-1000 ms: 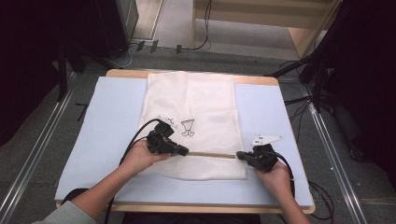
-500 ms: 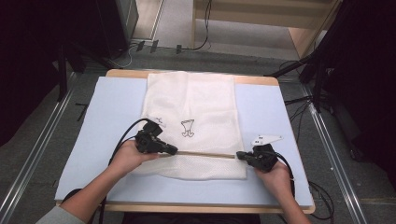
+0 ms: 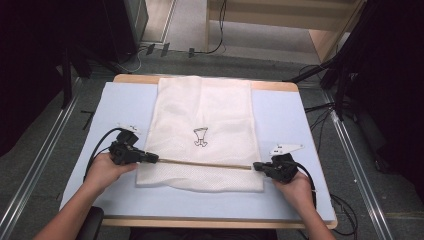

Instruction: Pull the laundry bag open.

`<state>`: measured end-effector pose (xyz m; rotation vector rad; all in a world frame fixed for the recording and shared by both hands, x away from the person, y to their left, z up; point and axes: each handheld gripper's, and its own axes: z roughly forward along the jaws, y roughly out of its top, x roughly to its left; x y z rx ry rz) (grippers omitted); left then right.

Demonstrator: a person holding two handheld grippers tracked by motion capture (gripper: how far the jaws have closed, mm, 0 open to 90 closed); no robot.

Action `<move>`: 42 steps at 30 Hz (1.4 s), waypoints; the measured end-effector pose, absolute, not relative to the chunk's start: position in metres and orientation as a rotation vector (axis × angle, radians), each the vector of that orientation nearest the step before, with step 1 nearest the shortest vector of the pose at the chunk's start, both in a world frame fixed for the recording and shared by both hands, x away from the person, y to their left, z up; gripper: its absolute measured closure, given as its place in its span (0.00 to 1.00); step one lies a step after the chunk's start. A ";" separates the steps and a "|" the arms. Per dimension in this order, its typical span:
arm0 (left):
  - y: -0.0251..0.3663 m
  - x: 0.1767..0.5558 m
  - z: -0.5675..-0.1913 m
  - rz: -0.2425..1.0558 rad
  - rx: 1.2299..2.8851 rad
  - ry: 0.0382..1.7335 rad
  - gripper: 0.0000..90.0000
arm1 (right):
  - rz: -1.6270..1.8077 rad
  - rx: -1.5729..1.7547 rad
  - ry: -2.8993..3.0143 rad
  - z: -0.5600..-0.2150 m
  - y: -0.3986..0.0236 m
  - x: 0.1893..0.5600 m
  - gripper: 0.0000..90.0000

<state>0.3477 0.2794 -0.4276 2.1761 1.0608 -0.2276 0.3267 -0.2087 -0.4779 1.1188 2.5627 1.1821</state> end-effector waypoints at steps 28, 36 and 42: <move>0.333 0.330 -0.429 -0.080 2.080 1.193 0.78 | 1.176 1.085 2.687 -0.467 -0.205 0.341 0.81; 0.347 0.327 -0.426 0.100 2.052 1.197 0.61 | 1.270 1.095 2.552 -0.457 -0.220 0.343 0.62; 0.354 0.329 -0.426 0.191 2.033 1.237 0.52 | 1.255 1.180 2.444 -0.457 -0.237 0.349 0.57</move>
